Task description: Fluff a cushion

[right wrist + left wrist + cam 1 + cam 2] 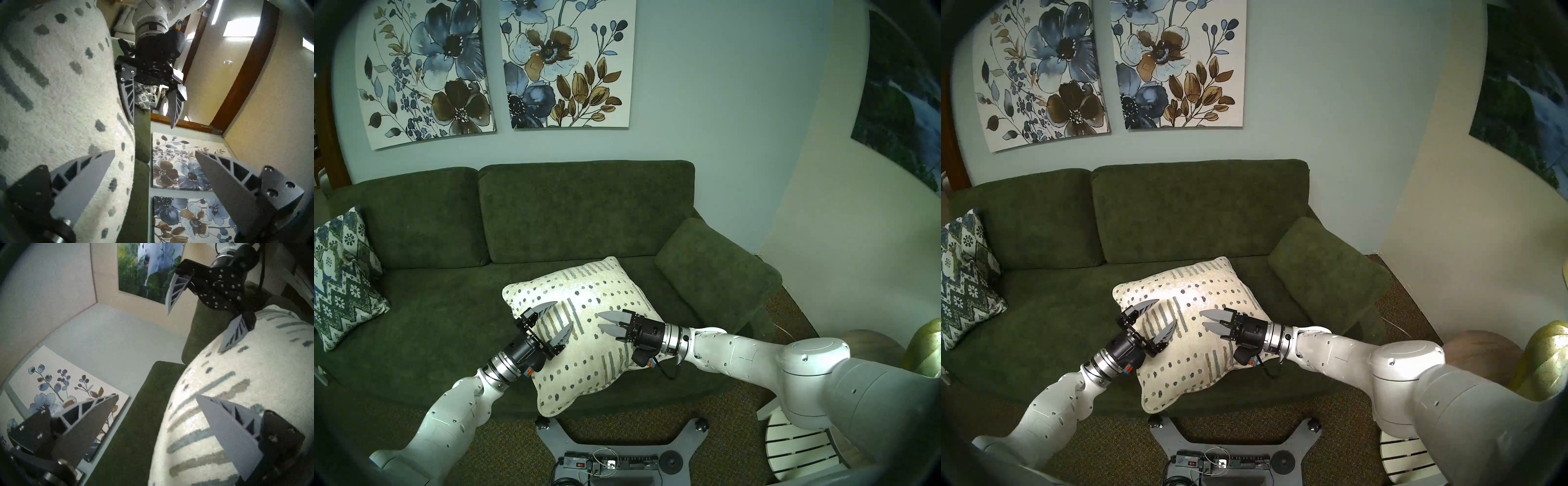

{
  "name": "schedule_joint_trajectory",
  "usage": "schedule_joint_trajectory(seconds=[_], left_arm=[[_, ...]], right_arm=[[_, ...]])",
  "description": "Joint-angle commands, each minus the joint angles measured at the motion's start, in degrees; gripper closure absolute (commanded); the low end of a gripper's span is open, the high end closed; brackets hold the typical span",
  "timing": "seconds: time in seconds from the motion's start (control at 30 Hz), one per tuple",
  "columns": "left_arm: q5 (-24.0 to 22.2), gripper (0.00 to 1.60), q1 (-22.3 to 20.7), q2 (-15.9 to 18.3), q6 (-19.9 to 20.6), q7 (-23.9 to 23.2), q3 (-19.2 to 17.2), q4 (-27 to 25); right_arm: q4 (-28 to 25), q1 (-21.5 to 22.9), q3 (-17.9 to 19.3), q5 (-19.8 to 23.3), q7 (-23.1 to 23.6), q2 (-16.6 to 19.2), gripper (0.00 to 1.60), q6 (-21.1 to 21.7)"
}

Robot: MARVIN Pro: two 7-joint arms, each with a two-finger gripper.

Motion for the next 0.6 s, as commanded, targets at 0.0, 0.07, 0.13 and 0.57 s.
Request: schedule_joint_trajectory(seconds=[0.0, 0.07, 0.13, 0.57], left_arm=[[0.52, 0.0, -1.55, -3.99, 0.92, -0.94, 2.06, 2.76], [0.77, 0.0, -1.95, -4.61, 1.36, -1.25, 2.5, 3.75], [0.98, 0.0, -2.33, -5.24, 1.76, -1.53, 2.93, 4.76], [0.92, 0.0, -3.29, -5.62, 3.13, -1.69, 2.97, 11.42]], right_arm=[[1.4, -3.52, -0.66, 0.42, 1.82, -1.28, 0.0, -0.65], [2.03, -4.02, -0.71, 0.77, 2.3, -1.38, 0.0, -1.02], [2.68, -4.49, -0.78, 1.11, 2.86, -1.54, 0.0, -1.38], [5.37, -7.62, -1.0, 3.86, 4.67, -2.81, 0.0, -3.52]])
